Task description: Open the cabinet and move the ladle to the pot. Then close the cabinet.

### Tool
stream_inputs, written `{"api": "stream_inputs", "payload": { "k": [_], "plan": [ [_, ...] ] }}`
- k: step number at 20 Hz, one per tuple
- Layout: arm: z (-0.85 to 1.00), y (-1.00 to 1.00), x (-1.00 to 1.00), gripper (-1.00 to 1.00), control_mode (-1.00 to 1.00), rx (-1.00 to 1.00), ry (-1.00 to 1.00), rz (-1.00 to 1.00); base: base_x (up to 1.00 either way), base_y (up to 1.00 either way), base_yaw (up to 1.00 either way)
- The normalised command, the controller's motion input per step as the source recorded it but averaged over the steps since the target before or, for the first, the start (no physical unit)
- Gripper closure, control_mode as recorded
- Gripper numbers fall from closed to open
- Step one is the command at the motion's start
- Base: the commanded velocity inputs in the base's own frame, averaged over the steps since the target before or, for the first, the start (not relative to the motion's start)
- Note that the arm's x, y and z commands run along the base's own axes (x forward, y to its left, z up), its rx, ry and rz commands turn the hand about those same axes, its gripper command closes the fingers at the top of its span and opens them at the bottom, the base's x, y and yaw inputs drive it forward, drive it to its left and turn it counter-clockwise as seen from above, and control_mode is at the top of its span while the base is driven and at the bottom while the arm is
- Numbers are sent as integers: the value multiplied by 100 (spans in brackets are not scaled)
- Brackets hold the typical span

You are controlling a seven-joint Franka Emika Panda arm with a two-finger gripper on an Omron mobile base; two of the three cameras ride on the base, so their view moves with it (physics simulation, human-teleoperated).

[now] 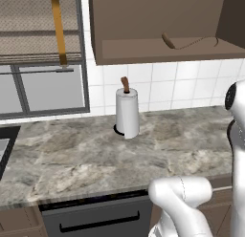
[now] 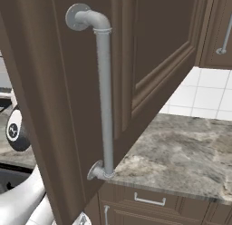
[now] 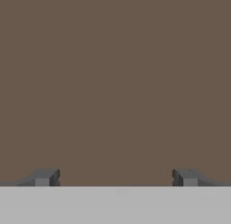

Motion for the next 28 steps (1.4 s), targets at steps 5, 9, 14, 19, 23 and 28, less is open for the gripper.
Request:
{"api": "stream_inputs", "payload": {
  "k": [5, 9, 14, 19, 23, 28],
  "plan": [
    [1, 35, -38, -100, -100, 5, 0, 23, 0, 0, 0],
    [0, 99, -42, -100, -100, 5, 3, 43, 0, 0, 0],
    [5, 80, 4, -100, -100, 13, 15, 49, 0, 0, 0],
    [9, 29, 76, -100, -100, 14, 19, 45, 0, 0, 0],
    [15, 0, 77, -100, -100, 6, 7, 32, 0, 0, 0],
    [7, -2, 70, -100, -100, 3, 1, 22, 0, 0, 0]
  ]
}}
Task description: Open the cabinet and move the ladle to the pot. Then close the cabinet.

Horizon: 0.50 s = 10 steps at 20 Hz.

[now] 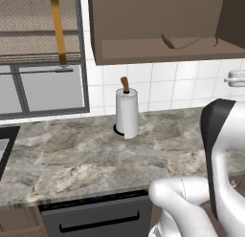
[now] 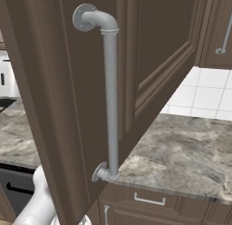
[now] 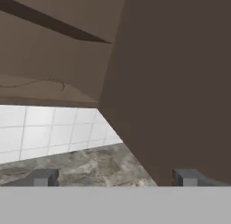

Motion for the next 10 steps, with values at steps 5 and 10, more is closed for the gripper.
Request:
{"api": "stream_inputs", "payload": {
  "k": [5, 10],
  "plan": [
    [0, -15, 82, -100, -100, 13, 4, 15, 0, 0, 0],
    [11, -41, 59, -100, -100, 23, 3, 10, 0, 0, 0]
  ]
}}
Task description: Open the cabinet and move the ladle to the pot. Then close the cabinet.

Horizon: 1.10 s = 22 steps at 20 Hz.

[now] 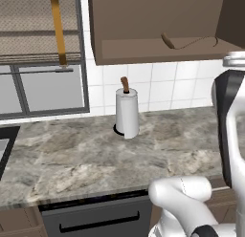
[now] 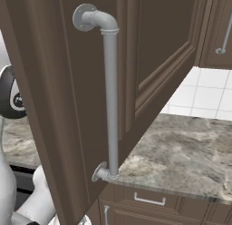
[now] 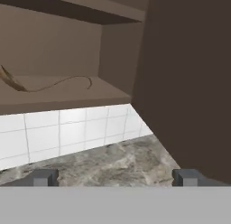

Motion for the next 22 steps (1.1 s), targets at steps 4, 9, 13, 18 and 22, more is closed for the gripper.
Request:
{"api": "stream_inputs", "payload": {
  "k": [4, 9, 13, 18, 22],
  "plan": [
    [18, -42, 41, -100, -100, 15, 0, 7, 0, 0, 0],
    [3, -31, 51, -100, -100, 10, 5, 7, 0, 0, 0],
    [0, -12, 53, -100, -100, 10, 4, 12, 0, 0, 0],
    [-1, -6, 58, -100, -100, 5, -1, 13, 0, 0, 0],
    [-15, -11, 47, -100, -100, 0, -6, 5, 0, 0, 0]
  ]
}}
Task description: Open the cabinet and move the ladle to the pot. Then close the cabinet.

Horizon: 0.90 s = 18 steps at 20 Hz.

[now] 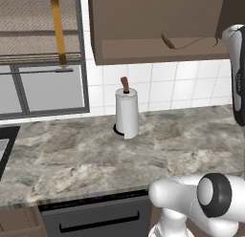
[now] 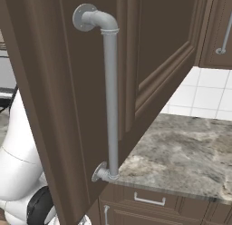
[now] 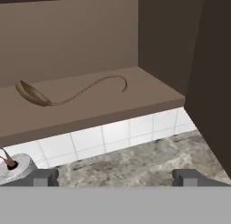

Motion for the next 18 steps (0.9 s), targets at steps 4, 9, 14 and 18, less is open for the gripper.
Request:
{"api": "stream_inputs", "payload": {
  "k": [4, 9, 14, 18],
  "plan": [
    [-30, -13, 40, -100, -100, 0, -5, 0, 0, 0, 0],
    [-19, -14, 40, -100, -100, 0, -7, 0, 0, 0, 0],
    [-4, -23, 44, -100, -100, 0, -1, 0, 0, 0, 0],
    [0, -21, 41, -100, -100, 0, 0, 0, 0, 0, 0]
  ]
}}
